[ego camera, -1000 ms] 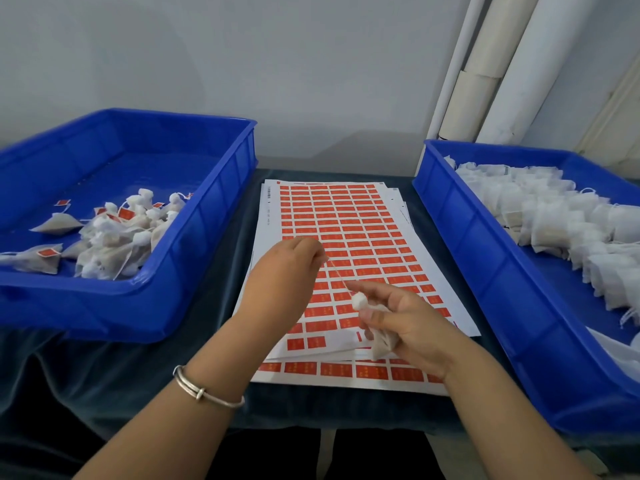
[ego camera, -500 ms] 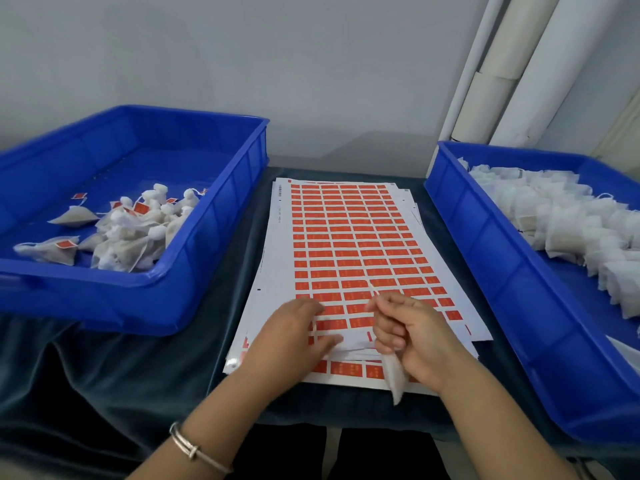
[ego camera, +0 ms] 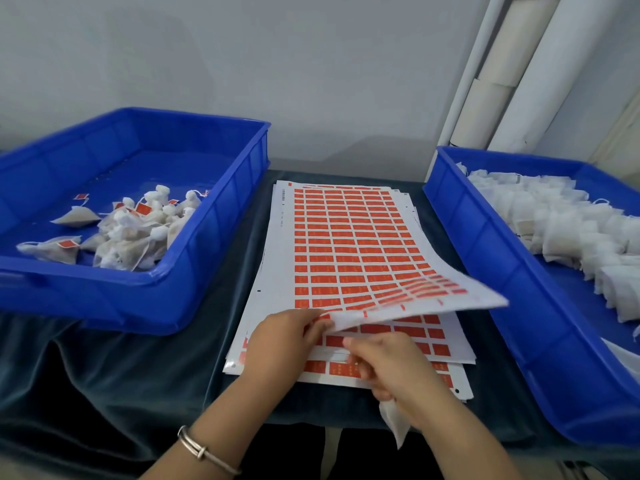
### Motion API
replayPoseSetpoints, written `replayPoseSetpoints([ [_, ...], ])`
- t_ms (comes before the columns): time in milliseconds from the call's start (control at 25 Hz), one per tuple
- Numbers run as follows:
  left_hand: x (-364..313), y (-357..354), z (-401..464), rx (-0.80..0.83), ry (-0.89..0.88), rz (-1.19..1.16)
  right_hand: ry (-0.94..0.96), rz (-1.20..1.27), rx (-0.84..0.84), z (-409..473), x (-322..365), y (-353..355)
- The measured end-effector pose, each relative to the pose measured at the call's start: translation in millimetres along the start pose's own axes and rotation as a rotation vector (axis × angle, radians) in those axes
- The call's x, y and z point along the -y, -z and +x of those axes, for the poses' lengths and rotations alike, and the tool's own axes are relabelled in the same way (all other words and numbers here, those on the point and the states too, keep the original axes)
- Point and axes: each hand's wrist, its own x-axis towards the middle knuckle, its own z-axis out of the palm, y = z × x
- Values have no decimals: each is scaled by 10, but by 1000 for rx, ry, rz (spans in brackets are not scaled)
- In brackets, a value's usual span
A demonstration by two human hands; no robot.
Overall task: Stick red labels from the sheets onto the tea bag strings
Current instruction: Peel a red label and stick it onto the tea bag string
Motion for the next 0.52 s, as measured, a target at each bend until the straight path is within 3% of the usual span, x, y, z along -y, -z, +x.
replayPoseSetpoints([
  [80,-56,45,16,-35,51,-134,63,-49,-44,23,26,-79],
  [240,-146,80,-52,-86,21,-262,181,216,-80,95,67,-172],
  [360,-145,117,-119,-125,19,-385,210,328,-31,136,74,-164],
  [520,-174,172,-160,-177,-57,-376,159,522,80,188,69,-143],
])
